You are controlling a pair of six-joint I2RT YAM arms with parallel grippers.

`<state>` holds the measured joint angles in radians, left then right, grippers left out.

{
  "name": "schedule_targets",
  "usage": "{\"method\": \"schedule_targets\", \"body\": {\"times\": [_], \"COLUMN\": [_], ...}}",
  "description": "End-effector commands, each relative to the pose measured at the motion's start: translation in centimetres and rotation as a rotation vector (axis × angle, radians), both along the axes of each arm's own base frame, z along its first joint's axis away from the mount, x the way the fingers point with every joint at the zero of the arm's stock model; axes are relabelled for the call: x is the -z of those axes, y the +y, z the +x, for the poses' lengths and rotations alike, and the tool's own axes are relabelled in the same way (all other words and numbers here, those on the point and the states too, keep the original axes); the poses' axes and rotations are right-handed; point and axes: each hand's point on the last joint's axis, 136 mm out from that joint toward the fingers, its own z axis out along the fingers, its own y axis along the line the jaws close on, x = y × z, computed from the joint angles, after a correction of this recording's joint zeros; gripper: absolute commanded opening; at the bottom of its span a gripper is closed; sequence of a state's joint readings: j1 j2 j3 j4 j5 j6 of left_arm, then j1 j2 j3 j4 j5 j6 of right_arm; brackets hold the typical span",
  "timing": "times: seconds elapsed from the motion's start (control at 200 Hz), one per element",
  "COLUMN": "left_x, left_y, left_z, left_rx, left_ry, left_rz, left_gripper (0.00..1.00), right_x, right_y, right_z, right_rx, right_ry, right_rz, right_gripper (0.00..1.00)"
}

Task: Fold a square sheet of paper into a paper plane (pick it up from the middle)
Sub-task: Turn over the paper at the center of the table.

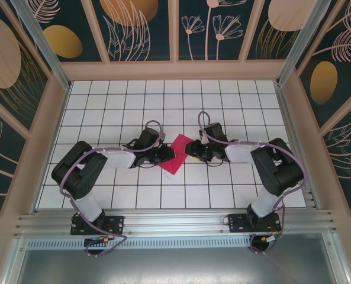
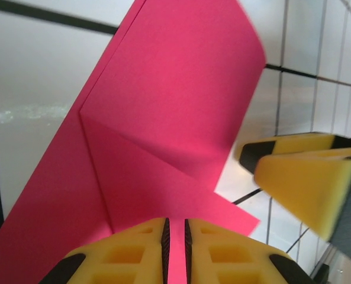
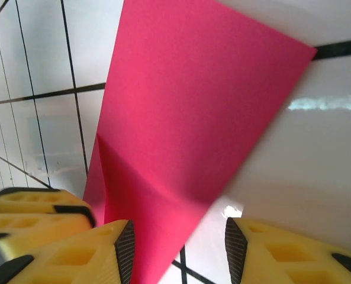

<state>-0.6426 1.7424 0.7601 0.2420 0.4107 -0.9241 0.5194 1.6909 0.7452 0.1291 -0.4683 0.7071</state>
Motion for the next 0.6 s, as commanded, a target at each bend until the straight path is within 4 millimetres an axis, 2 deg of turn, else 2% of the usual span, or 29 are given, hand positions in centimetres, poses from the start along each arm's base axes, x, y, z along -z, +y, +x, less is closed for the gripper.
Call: {"method": "schedule_targets", "body": {"times": [0.0,0.38,0.596], "left_x": [0.7,2.0,2.1], "left_y": [-0.3,0.0,0.1], "left_z": [-0.3,-0.7,-0.8], "left_rx": [0.026,0.027,0.021], "left_ry": [0.013,0.036,0.038], "left_rz": [0.033,0.08,0.084], "left_gripper": [0.19,0.19,0.19], "right_x": [-0.2,-0.8,-0.9], "right_y": [0.5,1.4,2.2], "right_z": [1.4,1.9,1.2], "right_rx": [0.032,0.04,-0.005], "right_ry": [0.0,0.001,-0.002], "right_rz": [0.017,0.084,0.14], "right_gripper": [0.46,0.46,0.47]}}
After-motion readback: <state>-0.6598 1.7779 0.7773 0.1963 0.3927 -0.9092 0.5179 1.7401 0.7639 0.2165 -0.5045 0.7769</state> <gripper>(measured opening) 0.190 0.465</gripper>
